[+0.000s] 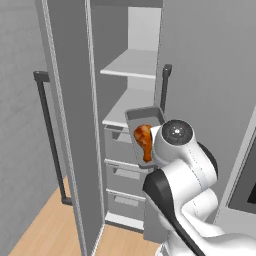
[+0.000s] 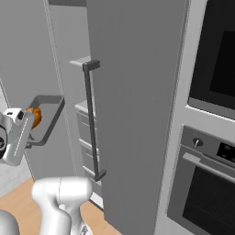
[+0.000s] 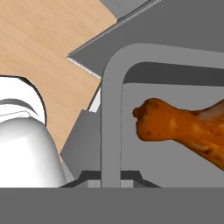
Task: Take the meat container that has the chicken drumstick and place it on the second highest rack of the freezer. Then take the vegetable container that has the garlic and lemon wedge and place it on the highest rack of the freezer.
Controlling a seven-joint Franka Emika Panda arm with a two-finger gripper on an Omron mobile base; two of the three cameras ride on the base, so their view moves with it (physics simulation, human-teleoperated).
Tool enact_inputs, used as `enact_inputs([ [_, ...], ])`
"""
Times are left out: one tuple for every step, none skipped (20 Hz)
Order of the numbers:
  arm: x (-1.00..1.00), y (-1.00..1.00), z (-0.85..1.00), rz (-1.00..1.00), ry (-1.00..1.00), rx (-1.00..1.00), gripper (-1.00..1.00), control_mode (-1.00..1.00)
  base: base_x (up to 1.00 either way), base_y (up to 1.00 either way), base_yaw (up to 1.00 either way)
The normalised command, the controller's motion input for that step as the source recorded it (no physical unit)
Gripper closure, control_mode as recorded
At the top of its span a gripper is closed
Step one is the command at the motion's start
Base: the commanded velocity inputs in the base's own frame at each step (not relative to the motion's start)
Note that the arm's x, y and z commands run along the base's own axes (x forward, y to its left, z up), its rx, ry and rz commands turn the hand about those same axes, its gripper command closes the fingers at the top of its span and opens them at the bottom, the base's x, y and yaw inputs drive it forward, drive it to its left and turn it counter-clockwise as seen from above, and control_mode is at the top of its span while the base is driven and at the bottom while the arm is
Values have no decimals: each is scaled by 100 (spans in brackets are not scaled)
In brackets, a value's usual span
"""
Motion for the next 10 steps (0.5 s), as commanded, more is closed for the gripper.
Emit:
enact_inputs([
  [0,0,0,0,0,0,100,100,38,19,-14],
  [0,0,0,0,0,0,100,100,43,26,-15],
  [0,0,0,0,0,0,100,100,42,20,-15],
  [0,0,0,0,0,0,100,100,49,19,-16],
  [0,0,0,0,0,0,100,100,49,19,-16],
  [0,0,0,0,0,0,100,100,46,22,-15],
  [0,0,0,0,0,0,100,100,39,16,-14],
  [0,0,0,0,0,0,100,100,35,18,-14],
  [0,0,0,0,0,0,100,100,36,21,-14],
  [0,0,0,0,0,0,100,100,40,19,-14],
])
